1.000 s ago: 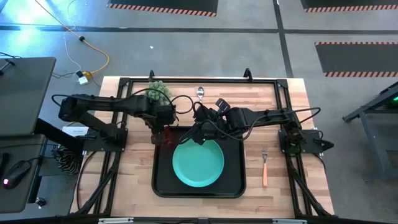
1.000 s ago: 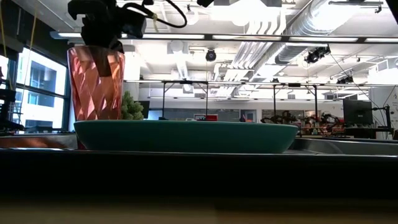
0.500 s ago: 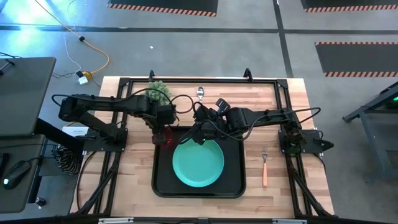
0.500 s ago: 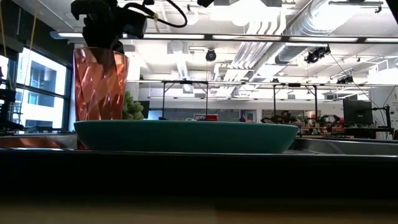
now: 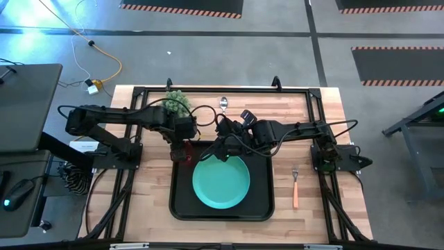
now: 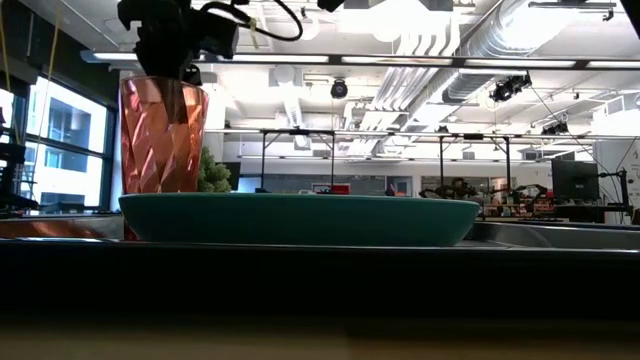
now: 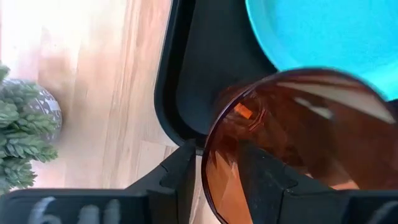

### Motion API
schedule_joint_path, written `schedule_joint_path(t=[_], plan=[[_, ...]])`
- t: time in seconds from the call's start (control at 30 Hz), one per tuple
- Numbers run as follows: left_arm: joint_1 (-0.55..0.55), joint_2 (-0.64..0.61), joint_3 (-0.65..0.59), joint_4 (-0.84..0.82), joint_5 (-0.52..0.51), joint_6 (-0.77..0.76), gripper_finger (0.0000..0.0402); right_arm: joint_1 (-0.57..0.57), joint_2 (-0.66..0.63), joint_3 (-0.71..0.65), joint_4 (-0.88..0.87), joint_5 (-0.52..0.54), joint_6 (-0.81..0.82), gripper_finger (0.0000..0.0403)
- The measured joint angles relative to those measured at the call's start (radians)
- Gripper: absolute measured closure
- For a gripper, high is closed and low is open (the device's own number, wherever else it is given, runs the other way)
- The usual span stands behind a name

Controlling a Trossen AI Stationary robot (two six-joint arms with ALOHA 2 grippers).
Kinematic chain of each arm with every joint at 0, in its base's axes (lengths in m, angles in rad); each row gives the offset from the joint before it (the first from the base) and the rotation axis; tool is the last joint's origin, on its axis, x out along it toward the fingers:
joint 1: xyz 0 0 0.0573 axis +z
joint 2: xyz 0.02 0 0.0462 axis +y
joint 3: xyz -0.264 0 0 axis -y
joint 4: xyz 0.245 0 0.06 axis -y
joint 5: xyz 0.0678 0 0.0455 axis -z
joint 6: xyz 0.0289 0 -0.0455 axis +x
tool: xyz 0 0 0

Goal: Pick and place plate/cup/fork/spoon on tray
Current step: Put the orange fork on the black tray to the right of the green plate

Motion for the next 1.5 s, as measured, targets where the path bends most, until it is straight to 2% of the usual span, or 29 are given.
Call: schedule_joint_path(t=[0.33,0.6,0.7,0.83,1.0,1.2,1.4,1.5], plan=[[0.0,0.0,0.12,-0.047,-0.083,0.027,0.0286,0.0,0.0,0.0,0.0,0.0,0.0,0.0339],[0.0,-0.003,0.23,-0.141,-0.085,0.026,0.0286,0.0,0.0,0.0,-0.009,-0.027,0.008,0.0339],[0.0,-0.02,0.259,-0.14,-0.085,0.027,0.0286,0.003,0.0,0.0,-0.046,-0.057,0.066,0.0339],[0.0,-0.055,0.278,-0.138,-0.086,0.027,0.0286,0.022,-0.001,-0.016,-0.16,-0.078,0.199,0.0339],[0.0,-0.126,0.278,-0.138,-0.129,0.027,0.0286,0.052,-0.003,-0.048,-0.15,-0.145,0.261,0.0339],[0.0,-0.223,0.278,-0.135,-0.159,-0.001,0.0286,0.085,0.002,-0.048,-0.154,-0.172,0.349,0.0339],[0.0,-0.313,0.278,-0.132,-0.16,-0.053,0.0286,0.135,0.002,-0.048,-0.153,-0.179,0.416,0.0339],[0.0,-0.356,0.265,-0.121,-0.16,-0.062,0.0287,0.159,0.002,-0.05,-0.152,-0.148,0.444,0.0339]])
